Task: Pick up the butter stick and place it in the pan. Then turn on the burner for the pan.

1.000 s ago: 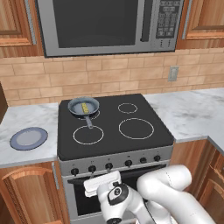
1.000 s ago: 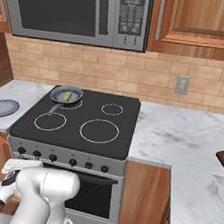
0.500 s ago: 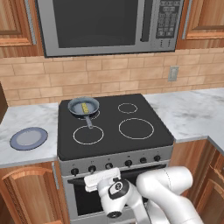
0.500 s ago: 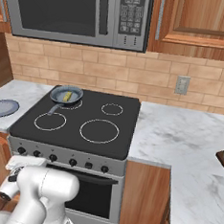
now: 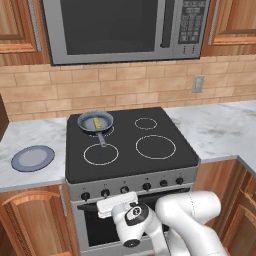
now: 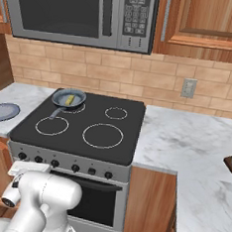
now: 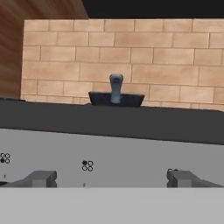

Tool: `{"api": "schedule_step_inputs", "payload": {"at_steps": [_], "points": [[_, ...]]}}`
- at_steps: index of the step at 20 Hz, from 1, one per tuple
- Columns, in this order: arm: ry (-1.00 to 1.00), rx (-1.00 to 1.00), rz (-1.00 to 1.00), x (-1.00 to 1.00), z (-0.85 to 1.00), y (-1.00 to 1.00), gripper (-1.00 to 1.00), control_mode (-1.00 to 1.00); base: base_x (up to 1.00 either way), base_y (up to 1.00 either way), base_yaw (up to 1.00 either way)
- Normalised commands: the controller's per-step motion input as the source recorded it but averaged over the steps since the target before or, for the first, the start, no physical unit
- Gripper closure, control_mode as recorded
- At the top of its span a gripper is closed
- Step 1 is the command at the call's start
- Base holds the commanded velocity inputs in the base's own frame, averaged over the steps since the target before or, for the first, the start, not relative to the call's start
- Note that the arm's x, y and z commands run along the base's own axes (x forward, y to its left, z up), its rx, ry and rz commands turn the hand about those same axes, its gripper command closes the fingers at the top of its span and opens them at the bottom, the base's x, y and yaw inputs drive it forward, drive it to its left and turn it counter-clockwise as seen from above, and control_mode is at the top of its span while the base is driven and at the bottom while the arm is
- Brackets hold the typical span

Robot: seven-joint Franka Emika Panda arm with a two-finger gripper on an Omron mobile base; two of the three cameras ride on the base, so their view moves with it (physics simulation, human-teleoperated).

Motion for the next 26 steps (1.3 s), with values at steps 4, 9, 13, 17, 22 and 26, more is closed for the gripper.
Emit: {"api": "schedule_step_inputs", "payload": {"at_steps": [4, 9, 13, 17, 22, 26], "points": [[0.0, 0.04, 0.0, 0.0, -0.17, 0.0, -1.0, -1.0, 0.0, 0.0, 0.0], [0.0, 0.01, 0.0, 0.0, -0.12, 0.04, -1.0, -1.0, 0.0, 0.0, 0.0], [0.0, 0.01, 0.0, 0.06, -0.05, 0.09, -1.0, -1.0, 0.0, 0.0, 0.0], [0.0, 0.01, 0.0, 0.09, 0.0, 0.07, -1.0, -1.0, 0.0, 0.0, 0.0], [0.0, 0.02, 0.0, 0.08, -0.04, 0.04, -1.0, -1.0, 0.0, 0.0, 0.0], [0.0, 0.02, 0.0, 0.07, -0.04, 0.0, -1.0, -1.0, 0.0, 0.0, 0.0]]}}
